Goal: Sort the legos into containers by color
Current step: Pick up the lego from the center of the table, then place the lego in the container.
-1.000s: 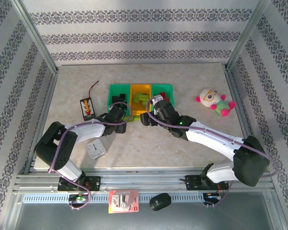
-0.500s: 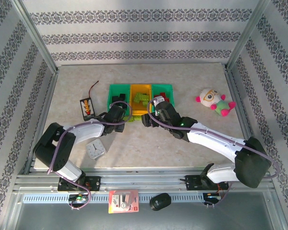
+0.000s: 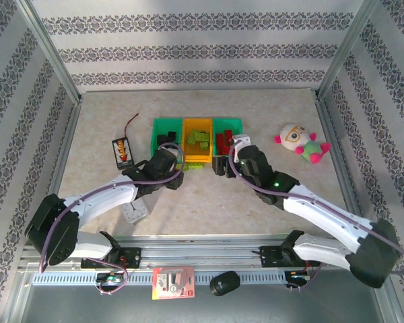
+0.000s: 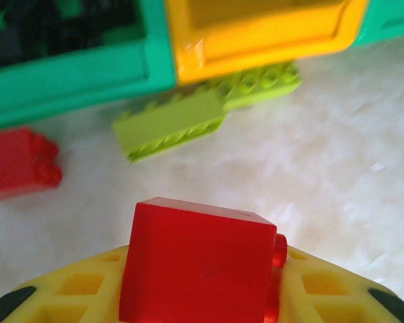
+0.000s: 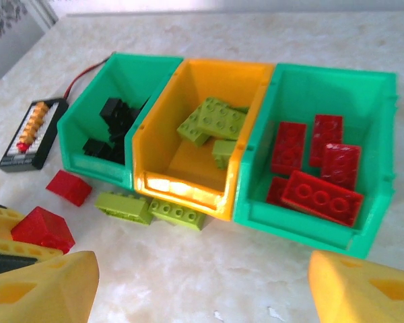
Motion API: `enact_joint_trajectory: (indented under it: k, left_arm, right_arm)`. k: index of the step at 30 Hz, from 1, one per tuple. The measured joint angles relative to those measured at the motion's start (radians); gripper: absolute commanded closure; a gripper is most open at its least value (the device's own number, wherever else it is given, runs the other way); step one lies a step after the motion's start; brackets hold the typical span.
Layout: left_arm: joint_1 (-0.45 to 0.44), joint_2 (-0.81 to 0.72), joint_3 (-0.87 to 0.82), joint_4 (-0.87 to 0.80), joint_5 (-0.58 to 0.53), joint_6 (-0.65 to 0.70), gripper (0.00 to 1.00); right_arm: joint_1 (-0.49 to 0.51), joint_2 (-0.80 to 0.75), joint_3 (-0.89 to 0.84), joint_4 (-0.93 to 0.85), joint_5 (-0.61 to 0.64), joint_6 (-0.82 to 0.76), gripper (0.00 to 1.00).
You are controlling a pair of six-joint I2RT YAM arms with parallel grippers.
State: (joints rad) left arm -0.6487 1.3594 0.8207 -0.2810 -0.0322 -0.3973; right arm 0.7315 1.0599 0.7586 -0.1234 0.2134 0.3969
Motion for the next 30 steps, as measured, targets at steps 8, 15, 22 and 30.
enact_joint_trajectory:
  k: [8, 15, 22, 30]
  left_arm:
    - [-0.013, 0.318, 0.41, 0.062, 0.06, 0.039, 0.63]
    - [-0.026, 0.645, 0.797, 0.048, 0.101, 0.085, 0.63]
    - [-0.026, 0.92, 1.165, -0.069, 0.106, 0.142, 0.32]
    - [-0.026, 0.857, 1.101, -0.101, 0.103, 0.171, 0.01]
  right_arm:
    - [-0.056, -0.209, -0.088, -0.05, 0.037, 0.001, 0.19]
    - [-0.091, -0.257, -0.135, -0.096, 0.037, 0.016, 0.19]
    - [-0.115, -0.265, -0.137, -0.125, 0.032, 0.015, 0.19]
    - [-0.115, -0.273, -0.137, -0.15, -0.008, 0.01, 0.19]
